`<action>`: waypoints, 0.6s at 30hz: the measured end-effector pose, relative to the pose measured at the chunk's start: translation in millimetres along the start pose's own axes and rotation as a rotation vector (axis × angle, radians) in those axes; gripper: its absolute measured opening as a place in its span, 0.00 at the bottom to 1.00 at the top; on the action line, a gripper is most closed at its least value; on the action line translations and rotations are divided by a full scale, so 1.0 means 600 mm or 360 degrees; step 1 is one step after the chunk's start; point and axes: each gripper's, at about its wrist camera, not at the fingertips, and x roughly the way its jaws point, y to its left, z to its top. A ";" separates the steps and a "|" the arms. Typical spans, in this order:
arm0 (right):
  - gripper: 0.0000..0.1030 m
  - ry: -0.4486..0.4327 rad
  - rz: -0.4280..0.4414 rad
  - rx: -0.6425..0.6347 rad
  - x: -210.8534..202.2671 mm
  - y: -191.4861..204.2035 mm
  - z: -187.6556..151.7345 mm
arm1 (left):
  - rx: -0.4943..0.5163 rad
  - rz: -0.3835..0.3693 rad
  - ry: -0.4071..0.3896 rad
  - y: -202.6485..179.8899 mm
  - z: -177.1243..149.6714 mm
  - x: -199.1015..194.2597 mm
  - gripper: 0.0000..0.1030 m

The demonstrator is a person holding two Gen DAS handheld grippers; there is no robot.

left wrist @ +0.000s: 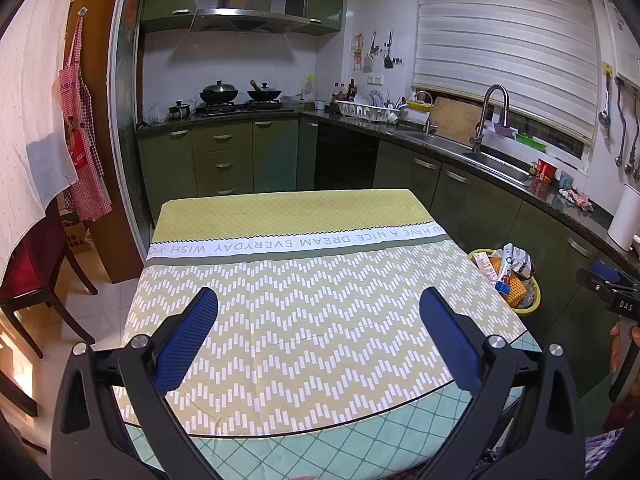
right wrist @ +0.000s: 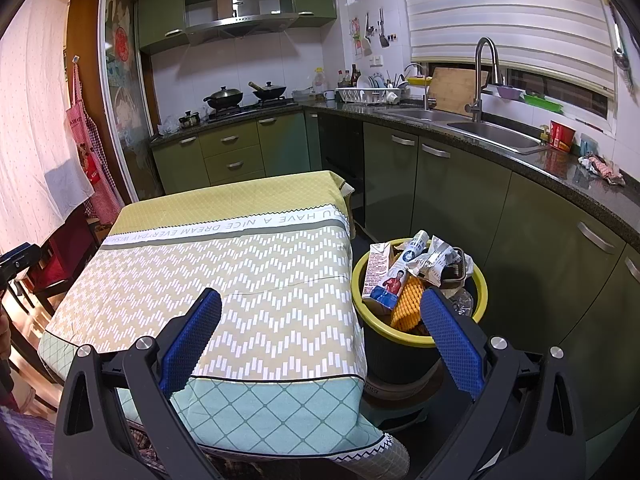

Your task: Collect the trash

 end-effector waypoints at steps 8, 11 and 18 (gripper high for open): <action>0.95 0.0003 0.0001 0.0002 0.002 0.000 -0.002 | 0.0016 0.0001 0.0007 -0.009 -0.005 0.002 0.93; 0.95 0.0006 -0.0001 0.0004 0.003 0.001 -0.004 | 0.0021 -0.0003 0.0010 -0.012 -0.006 0.005 0.93; 0.95 0.0009 -0.0001 0.0007 0.005 0.001 -0.005 | 0.0014 -0.0047 0.0026 -0.010 -0.008 0.010 0.93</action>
